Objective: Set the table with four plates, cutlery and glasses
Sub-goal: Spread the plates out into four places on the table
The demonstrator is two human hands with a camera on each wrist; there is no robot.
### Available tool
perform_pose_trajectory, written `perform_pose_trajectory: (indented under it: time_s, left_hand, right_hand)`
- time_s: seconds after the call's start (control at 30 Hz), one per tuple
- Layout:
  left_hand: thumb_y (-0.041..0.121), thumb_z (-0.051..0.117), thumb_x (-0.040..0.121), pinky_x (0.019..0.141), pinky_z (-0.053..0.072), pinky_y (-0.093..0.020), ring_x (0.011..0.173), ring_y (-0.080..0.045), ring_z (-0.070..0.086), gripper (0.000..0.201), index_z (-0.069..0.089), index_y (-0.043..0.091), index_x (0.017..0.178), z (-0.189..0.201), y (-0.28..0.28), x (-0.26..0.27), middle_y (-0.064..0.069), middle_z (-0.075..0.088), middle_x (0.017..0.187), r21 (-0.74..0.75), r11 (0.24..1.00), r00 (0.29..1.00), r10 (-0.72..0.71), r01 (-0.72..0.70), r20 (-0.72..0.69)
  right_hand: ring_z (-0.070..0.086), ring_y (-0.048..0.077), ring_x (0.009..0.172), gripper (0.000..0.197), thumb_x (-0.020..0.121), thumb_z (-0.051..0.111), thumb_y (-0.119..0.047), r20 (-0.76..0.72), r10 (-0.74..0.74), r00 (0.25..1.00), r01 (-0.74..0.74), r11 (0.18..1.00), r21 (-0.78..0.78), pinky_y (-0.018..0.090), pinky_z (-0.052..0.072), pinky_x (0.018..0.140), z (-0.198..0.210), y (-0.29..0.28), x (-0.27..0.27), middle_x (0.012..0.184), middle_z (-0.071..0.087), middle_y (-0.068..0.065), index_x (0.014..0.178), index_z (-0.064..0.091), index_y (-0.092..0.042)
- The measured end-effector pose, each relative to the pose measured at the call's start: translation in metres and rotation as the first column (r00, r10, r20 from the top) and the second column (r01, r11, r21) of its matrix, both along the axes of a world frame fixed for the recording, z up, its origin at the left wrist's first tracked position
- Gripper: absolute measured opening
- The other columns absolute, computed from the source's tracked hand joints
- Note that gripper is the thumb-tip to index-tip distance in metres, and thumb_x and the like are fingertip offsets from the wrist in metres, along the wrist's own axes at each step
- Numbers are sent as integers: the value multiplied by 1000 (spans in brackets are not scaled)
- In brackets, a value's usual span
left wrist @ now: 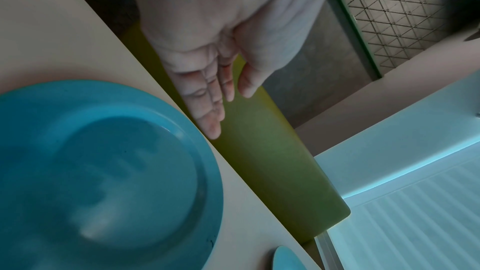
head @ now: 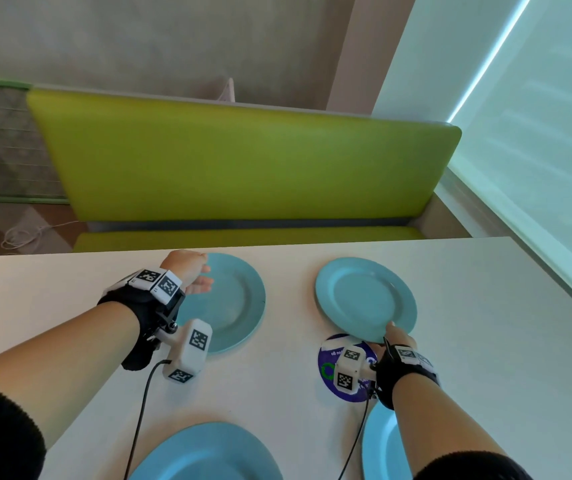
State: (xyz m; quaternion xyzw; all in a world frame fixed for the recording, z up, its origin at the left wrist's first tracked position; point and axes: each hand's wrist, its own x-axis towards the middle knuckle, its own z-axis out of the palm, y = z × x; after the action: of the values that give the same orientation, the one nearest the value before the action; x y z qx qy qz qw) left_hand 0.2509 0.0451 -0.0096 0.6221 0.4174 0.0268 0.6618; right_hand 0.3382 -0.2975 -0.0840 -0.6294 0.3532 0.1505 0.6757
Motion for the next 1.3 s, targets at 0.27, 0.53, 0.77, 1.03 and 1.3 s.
perform_pose_trajectory:
  time_s: [0.27, 0.53, 0.77, 1.03, 1.3]
  left_hand:
    - [10, 43, 99, 31, 46, -20, 62, -21, 53, 34, 43, -2, 131, -10, -8, 11, -12, 54, 97, 9, 1000, 1000, 8, -8, -18]
    - [10, 44, 98, 31, 46, -20, 61, -21, 53, 34, 44, -1, 130, -11, -13, 14, -12, 54, 95, 22, 1000, 999, -1, 2, -34]
    - [10, 45, 98, 32, 48, -21, 62, -21, 54, 33, 45, 0, 130, -10, -14, 13, -14, 52, 104, 33, 999, 999, 3, -1, -43]
    - [10, 45, 98, 35, 49, -21, 62, -21, 54, 18, 48, 7, 115, -10, -9, 7, -9, 55, 88, 15, 1000, 999, 25, -25, -28]
    - [10, 44, 98, 32, 48, -21, 62, -22, 53, 8, 44, 7, 105, -8, -7, -1, -10, 54, 87, 21, 998, 998, 54, -54, -28]
  right_hand:
    - [64, 40, 100, 50, 77, 64, -31, -61, 21, 998, -35, 970, -239, 52, 49, 94, -37, -17, 35, 110, 66, 19, 118, 58, -3]
    - [64, 37, 97, 51, 75, 68, -23, -13, -93, 996, 90, 985, -148, 48, 53, 89, -3, -5, 18, 101, 62, 16, 121, 55, -4]
    - [60, 31, 80, 50, 79, 65, -25, -16, -81, 997, 77, 979, -187, 32, 42, 50, 2, -4, 18, 98, 60, 14, 123, 54, -4]
    - [57, 26, 66, 58, 75, 65, -29, -3, -120, 993, 119, 983, -141, 32, 40, 49, 3, -6, 20, 89, 61, 12, 125, 53, -4]
    - [54, 23, 61, 53, 78, 66, -26, 31, -119, 992, 122, 987, -108, 30, 38, 48, 6, -5, 26, 97, 59, 14, 123, 54, -2]
